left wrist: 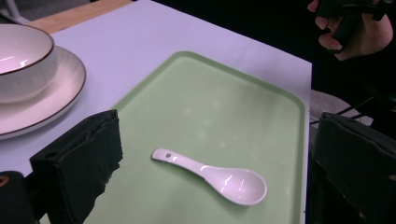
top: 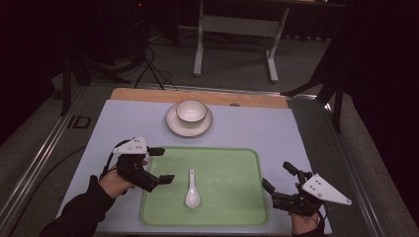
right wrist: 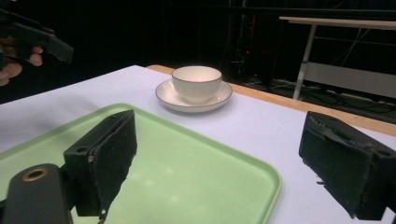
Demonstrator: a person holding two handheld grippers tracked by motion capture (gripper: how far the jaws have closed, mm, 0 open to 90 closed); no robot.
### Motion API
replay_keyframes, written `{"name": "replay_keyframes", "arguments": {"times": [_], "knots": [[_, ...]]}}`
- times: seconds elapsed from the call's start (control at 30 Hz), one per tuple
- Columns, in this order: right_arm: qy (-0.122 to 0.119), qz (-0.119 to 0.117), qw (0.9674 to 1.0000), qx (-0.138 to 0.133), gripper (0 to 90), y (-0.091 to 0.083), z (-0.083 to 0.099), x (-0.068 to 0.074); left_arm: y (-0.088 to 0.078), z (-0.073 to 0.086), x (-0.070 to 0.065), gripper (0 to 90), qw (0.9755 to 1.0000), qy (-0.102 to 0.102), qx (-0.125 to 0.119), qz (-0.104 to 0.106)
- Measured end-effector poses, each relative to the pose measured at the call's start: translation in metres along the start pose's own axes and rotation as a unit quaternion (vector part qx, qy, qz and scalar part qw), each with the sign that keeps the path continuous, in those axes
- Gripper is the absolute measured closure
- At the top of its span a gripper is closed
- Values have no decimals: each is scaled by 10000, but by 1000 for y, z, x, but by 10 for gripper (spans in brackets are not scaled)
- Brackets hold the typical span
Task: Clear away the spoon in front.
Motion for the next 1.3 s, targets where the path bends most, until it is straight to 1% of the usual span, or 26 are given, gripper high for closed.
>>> {"name": "replay_keyframes", "arguments": {"times": [0.03,0.13,0.17,0.2,0.27,0.3,0.33,0.4,0.53,0.6,0.7,0.73,0.8,0.9,0.97,1.03,1.1,1.2,1.3], "knots": [[-2,-3,10000,7,112,0,0,0,-1,2,0,17,10000,-48,-21,-41],[-16,-19,10000,2,112,0,0,1,-5,12,-2,17,9998,-13,-20,-200],[-16,-19,10000,2,112,0,0,1,-5,12,-2,17,9998,-13,-20,-200],[-16,-27,10000,-3,112,0,0,1,-6,17,-4,17,9997,-15,-83,-237],[-8,-35,10000,3,112,0,0,1,-7,23,-5,17,9996,-34,-137,-260],[-8,-38,10000,3,112,0,0,1,-7,27,-5,17,9994,-25,-153,-316],[-10,-38,10000,1,112,0,0,1,-8,29,-4,17,9992,-49,-166,-355],[-18,-35,10000,8,112,0,0,1,-11,33,-2,17,9986,-101,-285,-436],[-25,-45,10000,17,112,1,1,1,-17,39,3,17,9973,-227,-373,-595],[-22,-52,10000,15,112,2,1,0,-19,42,5,17,9966,-316,-463,-611],[2,-56,10000,46,112,2,2,0,-20,49,10,17,9956,-297,-442,-771],[0,-58,10000,51,112,2,2,0,-20,51,12,17,9950,-274,-473,-841],[-20,-71,10000,56,112,2,3,0,-21,53,14,17,9941,-238,-528,-915],[-30,-81,9999,74,112,2,4,0,-21,58,16,18,9937,-248,-665,-872],[-4,-79,9999,81,112,3,4,0,-19,61,17,22,9937,-336,-706,-800],[22,-95,9999,109,112,4,5,-1,-16,64,20,23,9942,-384,-613,-793],[48,-118,9998,127,112,5,7,-1,-14,65,20,23,9945,-388,-541,-813],[68,-144,9997,172,112,5,8,-2,-12,65,18,22,9950,-291,-495,-819],[90,-174,9996,205,112,7,9,-2,-10,67,16,23,9953,-281,-462,-798]]}}
Point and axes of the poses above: each handheld gripper's, and its own axes: y roughly forward along the jaws, z roughly out of its underside, x roughly to its left, the point moved 8 cm from there along y, roughly forward along the jaws, and after that the axes turned 11 degrees about z, right-handed, at the moved point
